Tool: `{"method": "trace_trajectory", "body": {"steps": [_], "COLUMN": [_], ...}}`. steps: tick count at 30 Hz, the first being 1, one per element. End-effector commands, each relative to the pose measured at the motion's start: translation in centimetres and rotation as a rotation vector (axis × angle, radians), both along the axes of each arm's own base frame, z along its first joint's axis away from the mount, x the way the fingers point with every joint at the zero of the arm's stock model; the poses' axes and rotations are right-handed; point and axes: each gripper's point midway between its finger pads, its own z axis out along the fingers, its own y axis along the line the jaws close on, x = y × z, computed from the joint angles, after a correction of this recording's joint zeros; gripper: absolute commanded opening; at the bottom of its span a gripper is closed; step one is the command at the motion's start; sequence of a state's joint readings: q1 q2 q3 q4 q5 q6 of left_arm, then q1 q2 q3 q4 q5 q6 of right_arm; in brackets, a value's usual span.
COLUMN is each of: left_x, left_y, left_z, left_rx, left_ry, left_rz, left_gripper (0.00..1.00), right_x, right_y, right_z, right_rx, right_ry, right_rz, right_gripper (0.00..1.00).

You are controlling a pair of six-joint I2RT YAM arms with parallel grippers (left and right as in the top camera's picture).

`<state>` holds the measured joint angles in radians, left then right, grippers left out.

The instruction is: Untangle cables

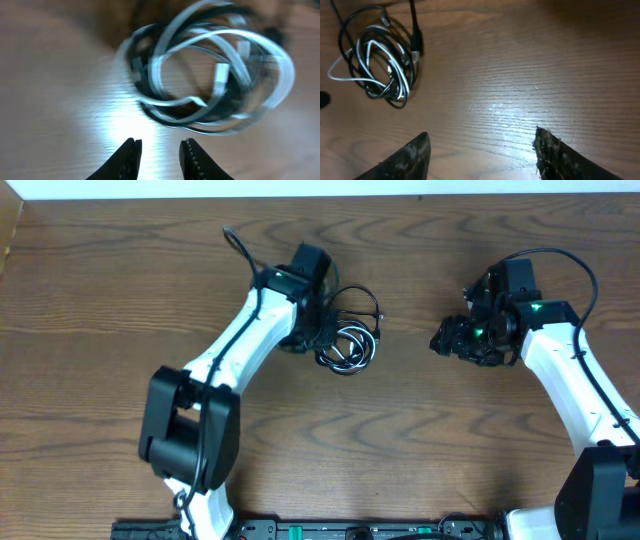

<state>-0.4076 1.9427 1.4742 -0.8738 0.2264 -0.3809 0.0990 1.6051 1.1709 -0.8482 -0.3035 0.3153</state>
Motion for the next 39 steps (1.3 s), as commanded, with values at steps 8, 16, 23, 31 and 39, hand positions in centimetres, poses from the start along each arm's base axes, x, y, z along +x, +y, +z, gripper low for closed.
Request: {"method": "trace_trajectory", "body": {"steps": [8,16,23,31,39], "left_x": [1.0,0.0,-0.9,-1.8,-1.7], "left_y": [0.8,-0.4,-1.7,-3.3,-2.7], "left_z": [-2.6,-4.4,-4.1,-4.0,-5.9], "left_rx": [0.053,0.000,-0.077,-0.105,-0.014], "left_ry": [0.034,0.127,0.182,0.207,0.221], "left_rz": [0.205,0.217,0.207,0.175,0.318], "left_gripper": [0.26,0.26,0.27,0.31,0.32], "right_x": [0.5,0.1,0.0,0.0,-0.2], "right_y": [-1.1,-1.5,-1.4,-1.4,-1.3], "right_z": [0.4,0.2,0.2,0.2,0.1], "right_rx": [-0.065,-0.085,-0.086,-0.085,-0.087], "right_ry": [-0.024,-0.011,-0.008,-0.007,-0.001], "right_rz": [-0.022,-0.020,-0.019,-0.018,-0.013], "right_gripper": [0.67,0.68,0.68,0.69,0.69]}}
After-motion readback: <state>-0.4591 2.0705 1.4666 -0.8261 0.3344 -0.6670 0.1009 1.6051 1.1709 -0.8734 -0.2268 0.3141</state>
